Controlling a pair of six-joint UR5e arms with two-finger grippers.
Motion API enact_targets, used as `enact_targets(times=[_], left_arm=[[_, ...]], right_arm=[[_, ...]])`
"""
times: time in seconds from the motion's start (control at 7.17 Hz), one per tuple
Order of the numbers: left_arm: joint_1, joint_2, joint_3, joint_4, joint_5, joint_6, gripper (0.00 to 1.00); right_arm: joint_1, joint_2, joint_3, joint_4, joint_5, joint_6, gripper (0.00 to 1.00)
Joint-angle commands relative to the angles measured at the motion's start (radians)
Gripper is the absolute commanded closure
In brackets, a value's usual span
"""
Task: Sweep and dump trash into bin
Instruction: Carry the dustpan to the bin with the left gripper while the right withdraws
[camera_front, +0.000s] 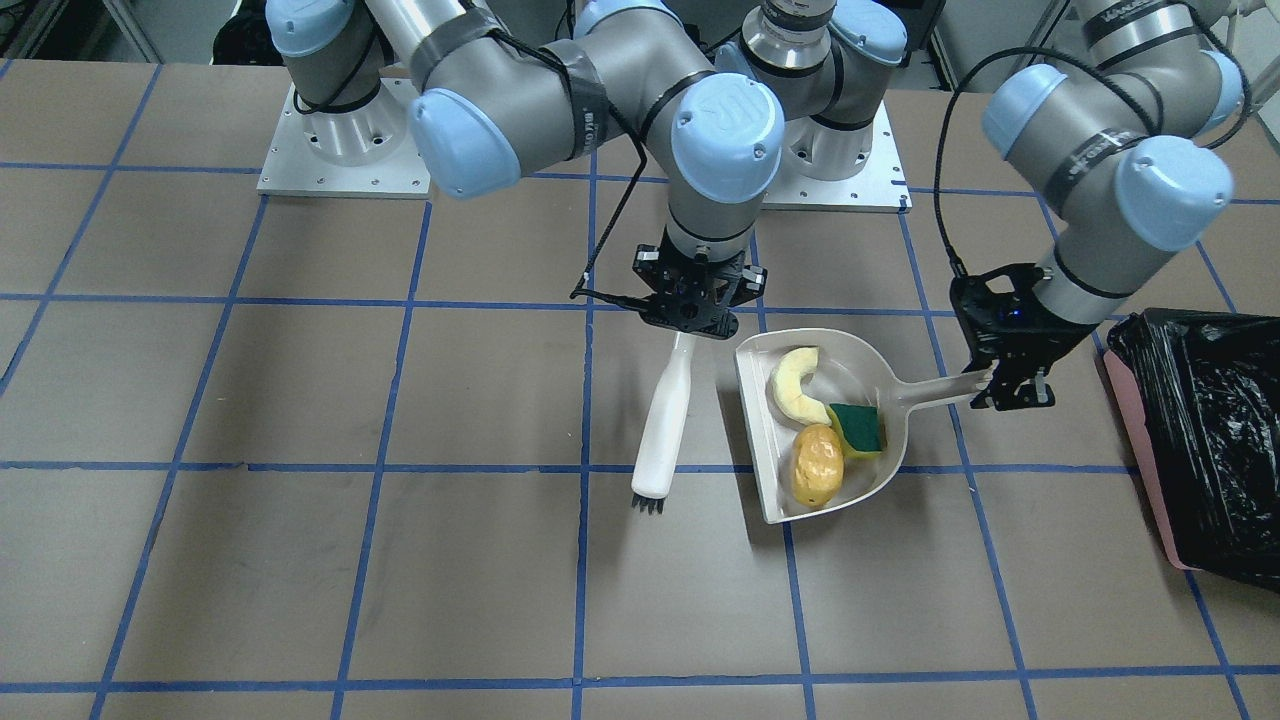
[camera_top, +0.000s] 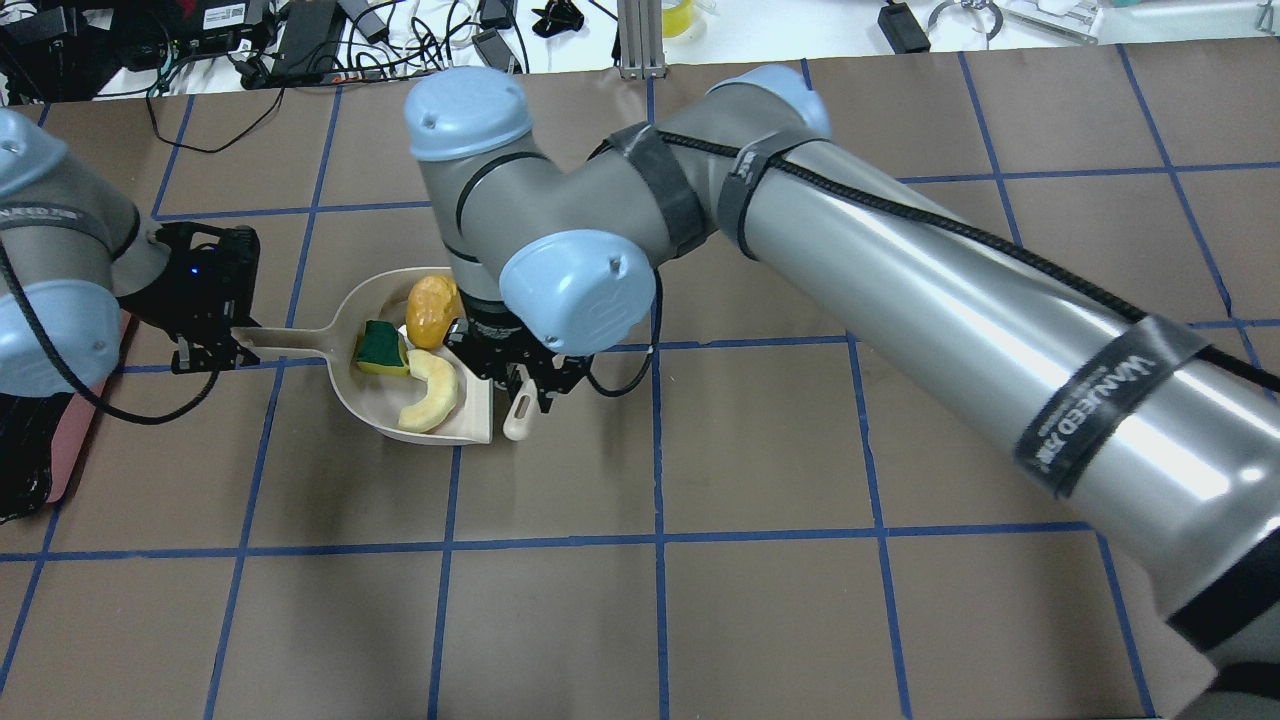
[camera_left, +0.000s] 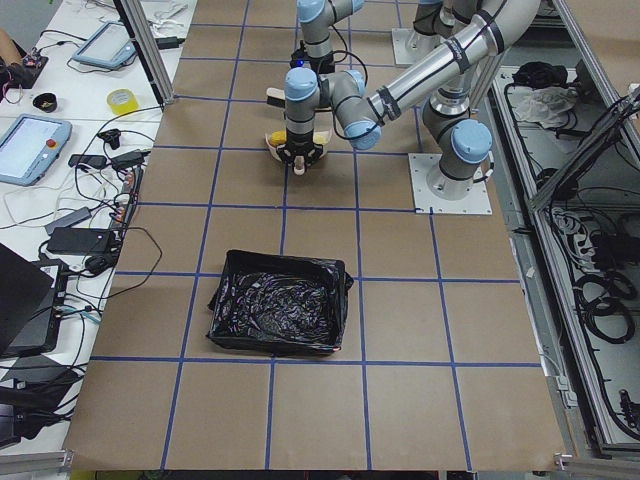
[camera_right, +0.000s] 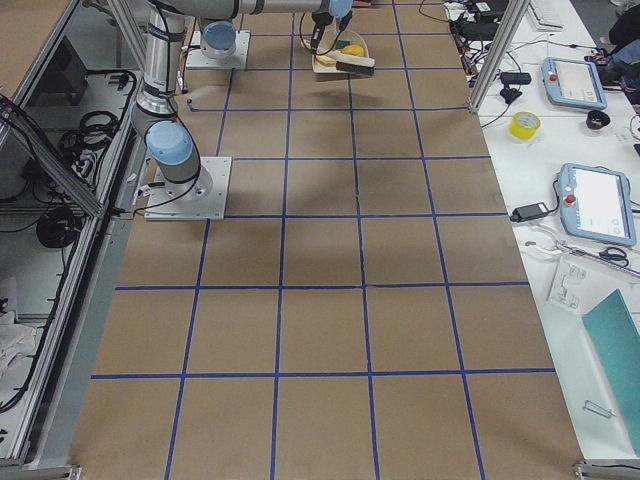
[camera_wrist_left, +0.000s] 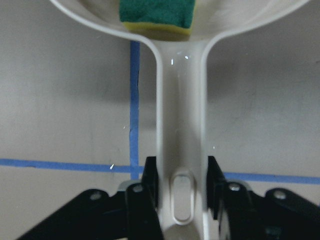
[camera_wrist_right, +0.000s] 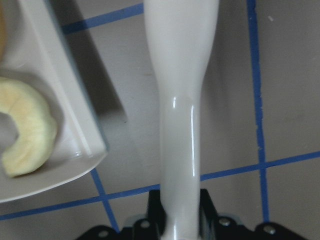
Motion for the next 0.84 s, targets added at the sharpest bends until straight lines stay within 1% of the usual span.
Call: enact_targets(times=[0.0, 0.14, 0.28, 0.42, 0.56, 0.7], left_arm=[[0.158, -0.013, 0.187, -0.204, -0.023, 0.130, 0.95], [0.250, -0.018, 0.224, -0.255, -0.026, 0.149, 0.96], [0.325, -0.038, 0.258, -0.281, -0.061, 0.151, 0.97], [0.373, -0.064, 0.287, -0.283, -0.091, 0.143, 0.99], [0.413, -0.090, 0.327, -0.283, -0.096, 0.128, 0.99], [0.459, -0.132, 0.402, -0.283, -0.115, 0.120, 0.99]], right_arm=[[-0.126, -0.061, 0.014, 0.101, -0.102, -0.242, 1.00], [-0.176, -0.095, 0.023, 0.112, -0.148, -0.339, 1.00], [-0.238, -0.115, 0.043, 0.115, -0.152, -0.430, 1.00], [-0.299, -0.139, 0.078, 0.102, -0.153, -0.534, 1.00], [-0.376, -0.144, 0.107, 0.095, -0.155, -0.640, 1.00], [-0.472, -0.144, 0.129, 0.074, -0.152, -0.735, 1.00]])
